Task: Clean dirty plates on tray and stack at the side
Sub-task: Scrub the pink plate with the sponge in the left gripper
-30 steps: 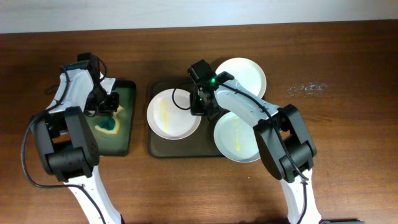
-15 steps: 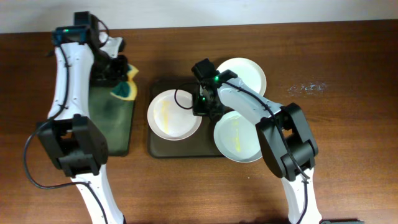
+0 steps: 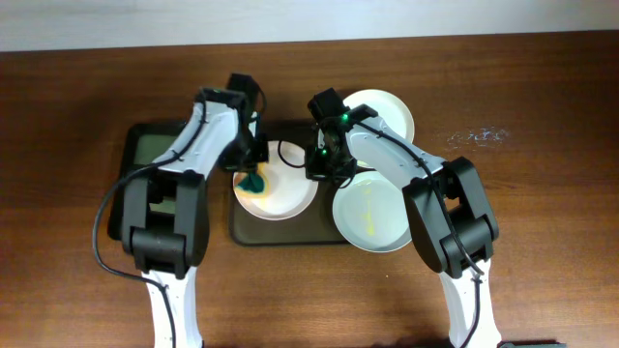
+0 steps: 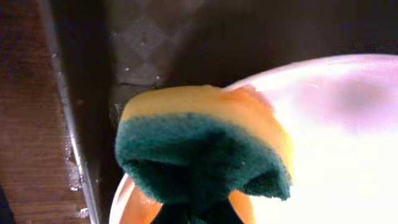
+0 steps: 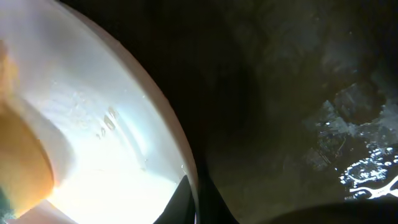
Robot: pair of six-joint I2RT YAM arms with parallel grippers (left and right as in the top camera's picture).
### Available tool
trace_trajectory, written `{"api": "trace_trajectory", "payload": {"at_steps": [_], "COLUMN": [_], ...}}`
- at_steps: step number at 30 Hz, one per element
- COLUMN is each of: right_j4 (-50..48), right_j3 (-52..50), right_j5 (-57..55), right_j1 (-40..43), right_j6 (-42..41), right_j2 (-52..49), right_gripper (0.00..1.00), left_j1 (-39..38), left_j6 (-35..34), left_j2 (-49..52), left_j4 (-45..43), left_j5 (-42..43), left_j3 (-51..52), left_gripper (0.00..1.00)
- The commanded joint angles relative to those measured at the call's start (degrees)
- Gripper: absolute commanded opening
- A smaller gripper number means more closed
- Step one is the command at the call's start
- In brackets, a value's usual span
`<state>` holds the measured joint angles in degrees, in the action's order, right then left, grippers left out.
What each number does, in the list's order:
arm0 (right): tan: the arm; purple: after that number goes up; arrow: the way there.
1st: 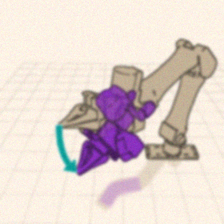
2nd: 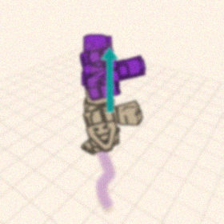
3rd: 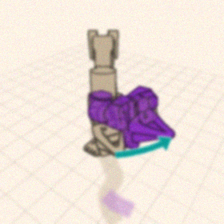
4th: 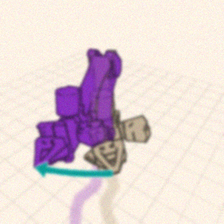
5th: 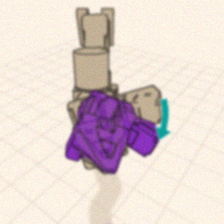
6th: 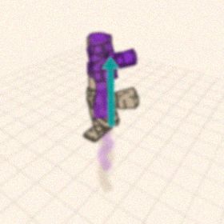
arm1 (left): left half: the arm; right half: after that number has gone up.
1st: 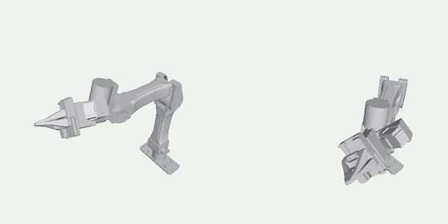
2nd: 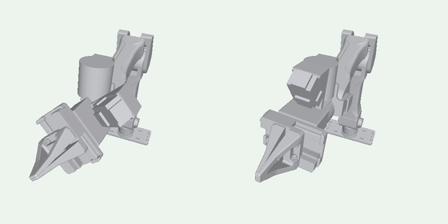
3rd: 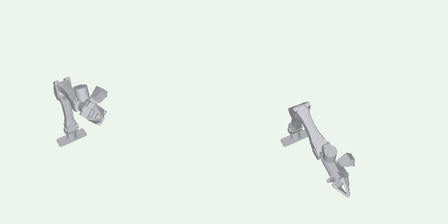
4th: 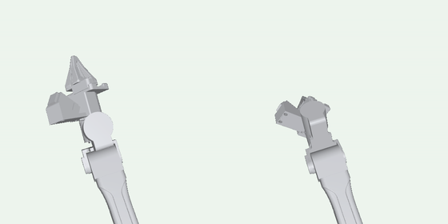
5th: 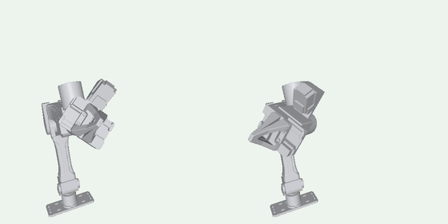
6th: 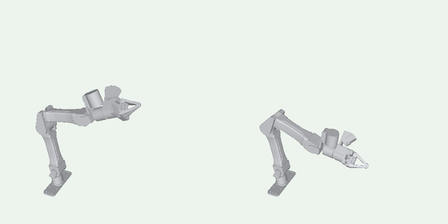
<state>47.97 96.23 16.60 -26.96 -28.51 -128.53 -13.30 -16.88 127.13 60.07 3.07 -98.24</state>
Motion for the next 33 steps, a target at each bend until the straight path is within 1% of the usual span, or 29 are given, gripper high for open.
{"api": "trace_trajectory", "payload": {"at_steps": [1, 2, 3, 5, 6, 7, 10, 11, 14, 15, 17, 19, 21, 22, 23, 24, 25, 26, 28, 30, 32, 33], "right_j4": [0.70, 0.66, 0.66, 0.74, 0.74, 0.72, 0.74, 0.90, 0.46, -0.13, -2.80, -4.04, -3.58, -3.56, -3.61, -3.65, -3.65, -3.65, -3.63, -3.61, -3.63, -3.63], "right_j3": [-1.16, -1.16, -1.16, -1.16, -1.16, -1.16, -1.16, -1.16, -1.22, -1.60, -3.87, -5.64, -5.68, -5.68, -5.68, -5.68, -5.68, -5.68, -5.68, -5.70, -5.70, -5.70], "right_j5": [-3.08, -3.08, -3.08, -3.08, -3.08, -3.08, -3.08, -2.64, 3.45, 5.33, 11.39, 14.58, 14.93, 14.93, 14.91, 14.91, 14.91, 14.91, 14.91, 14.80, 14.67, 14.51], "right_j1": [0.46, 0.46, 0.46, 0.46, 0.46, 0.46, 0.46, 0.46, 1.16, 1.51, 2.32, 2.73, 2.64, 2.67, 2.69, 2.67, 2.67, 2.67, 2.67, 2.67, 2.67, 2.67], "right_j6": [-0.50, -0.52, -0.50, -0.50, -0.50, -0.50, -0.50, -0.50, -0.48, -0.26, 1.51, 4.22, 5.60, 5.60, 5.60, 5.60, 5.57, 5.60, 5.60, 5.60, 5.57, 5.57], "right_j2": [-2.99, -2.99, -2.99, -2.99, -2.99, -2.99, -2.99, -2.99, -3.04, -3.04, -3.04, -3.04, -3.04, -3.04, -3.04, -3.04, -3.04, -3.04, -3.04, -3.04, -3.04, -3.04], "right_gripper": [0.04, 0.04, 0.04, 0.04, 0.04, 0.04, 0.04, 0.04, 0.04, 0.04, 0.04, 0.04, 0.04, 0.04, 0.04, 0.04, 0.04, 0.04, 0.04, 0.04, 0.04, 0.04], "left_j1": [-0.17, -0.22, -0.42, -0.96, -0.96, -0.94, -0.74, -0.48, 0.55, 1.05, 1.92, 2.19, 1.97, 1.88, 1.84, 1.84, 1.84, 1.84, 1.97, 2.08, 2.03, 1.88], "left_j6": [-3.34, -0.68, 5.57, 20.57, 24.41, 25.33, 24.85, 20.41, 7.80, 5.05, 4.07, 4.13, 6.62, 9.35, 15.26, 24.83, 29.18, 31.36, 31.52, 19.34, 11.98, 9.90], "left_j2": [-0.15, -0.15, -0.15, -0.15, -0.15, -0.15, -0.15, -0.15, -0.15, -0.15, -0.15, -0.15, -0.15, -0.15, -0.15, -0.15, -0.15, -0.15, -0.15, -0.15, -0.15, -0.15], "left_j4": [0.15, 0.09, 0.15, 2.73, 4.85, 6.29, 4.72, 1.27, -7.17, -9.79, -13.11, -13.70, -10.62, -8.63, -5.64, -1.68, 0.24, 0.92, -1.62, -10.54, -17.35, -19.26], "left_j5": [-2.27, -0.52, 4.57, 21.38, 27.91, 30.77, 31.39, 27.54, 11.17, 6.58, 1.84, -1.38, -1.29, 1.09, 8.13, 18.91, 23.17, 24.76, 22.84, 7.63, -6.10, -10.54], "left_j3": [3.72, 3.72, 3.72, 3.69, 3.69, 3.69, 3.69, 3.69, 3.69, 3.69, 3.69, 3.69, 3.72, 3.72, 3.72, 3.72, 3.72, 3.69, 3.69, 3.69, 3.67, 3.67], "left_gripper": [0.00, 0.00, 0.00, 0.00, 0.00, 0.00, 0.00, 0.00, 0.00, 0.00, 0.00, 0.00, 0.00, 0.00, 0.00, 0.00, 0.00, 0.00, 0.00, 0.00, 0.00, 0.00]}}
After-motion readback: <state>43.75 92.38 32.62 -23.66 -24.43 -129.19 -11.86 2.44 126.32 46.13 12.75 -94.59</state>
